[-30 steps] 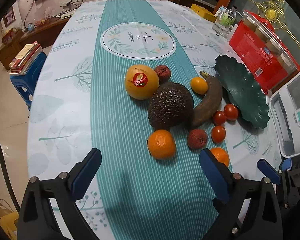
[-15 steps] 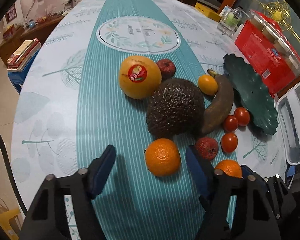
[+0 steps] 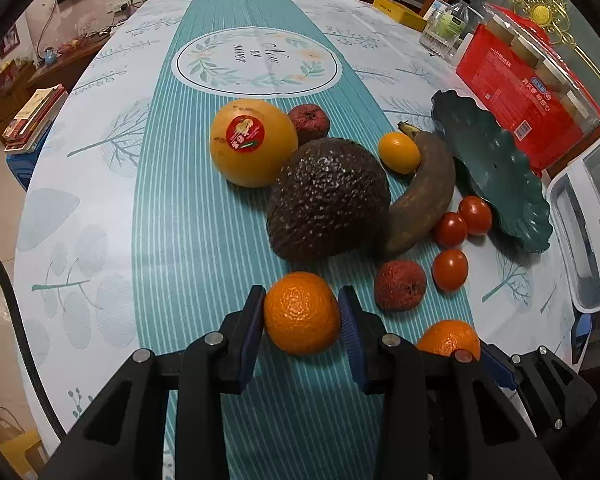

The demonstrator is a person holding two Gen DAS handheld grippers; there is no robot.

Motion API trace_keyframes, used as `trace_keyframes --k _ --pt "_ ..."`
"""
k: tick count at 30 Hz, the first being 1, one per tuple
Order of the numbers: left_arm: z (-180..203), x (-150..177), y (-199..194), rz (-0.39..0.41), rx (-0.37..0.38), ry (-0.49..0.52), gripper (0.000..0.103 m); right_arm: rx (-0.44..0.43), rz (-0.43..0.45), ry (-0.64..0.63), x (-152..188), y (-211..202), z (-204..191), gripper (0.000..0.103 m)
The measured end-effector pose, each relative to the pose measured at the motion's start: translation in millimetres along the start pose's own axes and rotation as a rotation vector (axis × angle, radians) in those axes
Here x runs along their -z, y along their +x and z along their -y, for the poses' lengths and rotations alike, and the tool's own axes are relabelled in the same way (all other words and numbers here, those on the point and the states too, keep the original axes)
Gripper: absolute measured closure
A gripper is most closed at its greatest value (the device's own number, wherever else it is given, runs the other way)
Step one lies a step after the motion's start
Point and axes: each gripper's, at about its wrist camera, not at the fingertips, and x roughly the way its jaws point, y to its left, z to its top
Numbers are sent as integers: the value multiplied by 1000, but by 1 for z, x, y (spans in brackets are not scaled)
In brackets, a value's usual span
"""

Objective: Organize fruits
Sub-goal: 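Grasp the orange with the left tool while the right tool grasps another orange, then carry both oranges onto the green plate and open both tools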

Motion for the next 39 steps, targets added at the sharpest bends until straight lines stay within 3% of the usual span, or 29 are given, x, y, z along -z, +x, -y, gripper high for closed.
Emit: trace_keyframes --k 12,22,31,39 --pt "4 18 -35 28 41 12 68 20 28 41 9 -31 1 58" --pt "35 12 -64 108 32 -53 68 -29 63 -31 -1 -41 32 59" --pt "97 -7 -61 185 17 -126 68 -59 105 -110 -16 -48 103 59" --pt "149 -35 -46 218 11 -129 68 -64 134 -121 -28 -41 164 59"
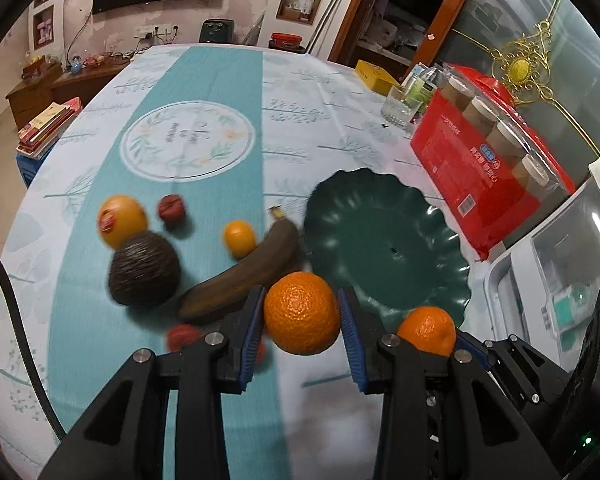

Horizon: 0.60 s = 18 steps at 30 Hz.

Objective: Organize fruits
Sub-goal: 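Carry both oranges onto the green plate and open both tools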

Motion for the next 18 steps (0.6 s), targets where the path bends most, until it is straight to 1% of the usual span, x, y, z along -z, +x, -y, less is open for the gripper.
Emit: trace_keyframes --k 4,9,12,18 --pt "26 -10 13 6 2 27 68 6 10 18 -4 5 31 59" --pt "47 -18 33 -4 9 40 68 -3 3 48 -5 16 61 59" --pt "56 -20 50 -31 19 35 68 -18 -15 63 -2 24 70 58" --pt "70 -15 87 -112 32 28 68 -46 -53 100 5 38 85 58"
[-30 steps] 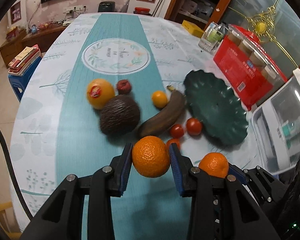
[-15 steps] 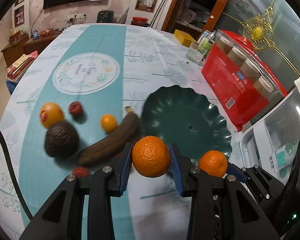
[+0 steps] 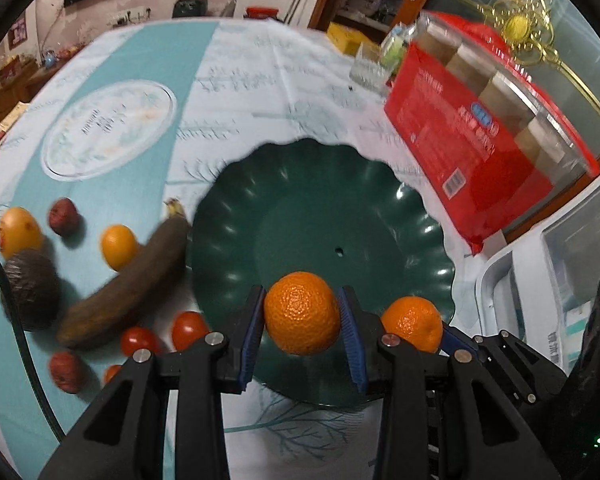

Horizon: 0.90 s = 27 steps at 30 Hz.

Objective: Organize fruits
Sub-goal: 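Carry both oranges onto the green plate and open both tools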

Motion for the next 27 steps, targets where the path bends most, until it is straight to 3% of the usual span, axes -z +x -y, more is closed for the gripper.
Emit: trace_keyframes --k 9,13,17,22,27 --pt "6 7 25 -45 42 -22 67 -23 -31 40 5 12 10 58" --pt "1 7 21 -40 32 -54 45 -33 -49 58 6 15 11 57" --pt "-7 6 8 -18 -3 -83 32 -40 -36 64 5 10 9 52" --pt "-25 11 -16 15 -29 -165 28 -51 -42 67 6 0 3 39" --pt "-48 21 -46 72 -52 -217 23 -75 -31 62 9 -18 -9 36"
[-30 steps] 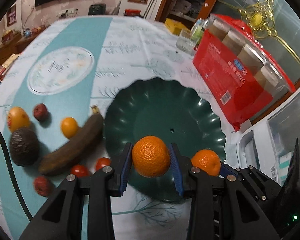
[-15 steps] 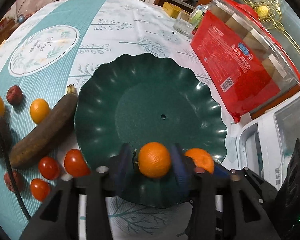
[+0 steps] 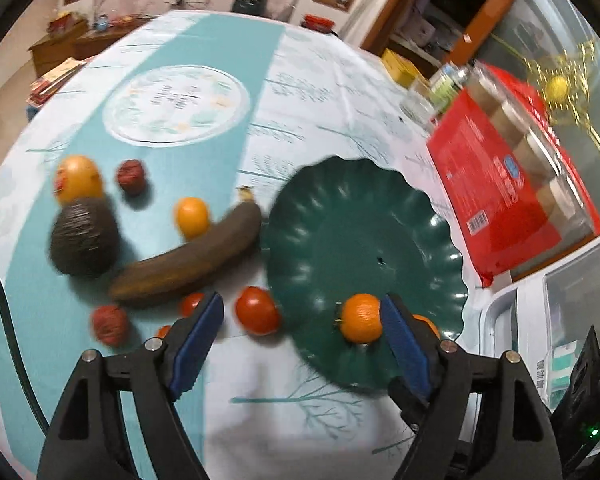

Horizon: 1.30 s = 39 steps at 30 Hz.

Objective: Organize fruits
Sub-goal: 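Carry both oranges onto the green plate and open both tools, then grasp the avocado with the left tool while the right tool grasps a tomato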

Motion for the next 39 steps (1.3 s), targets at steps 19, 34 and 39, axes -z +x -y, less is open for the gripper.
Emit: trace_keyframes --k 19,34,39 --pt "-107 33 -73 -44 -48 -55 24 -33 4 -54 27 -34 -81 35" --pt "-168 -4 -94 -167 -114 72 23 -60 -58 50 30 -18 -140 35" --pt "-176 -31 -89 -219 -99 132 23 -53 -67 95 23 -7 -153 35"
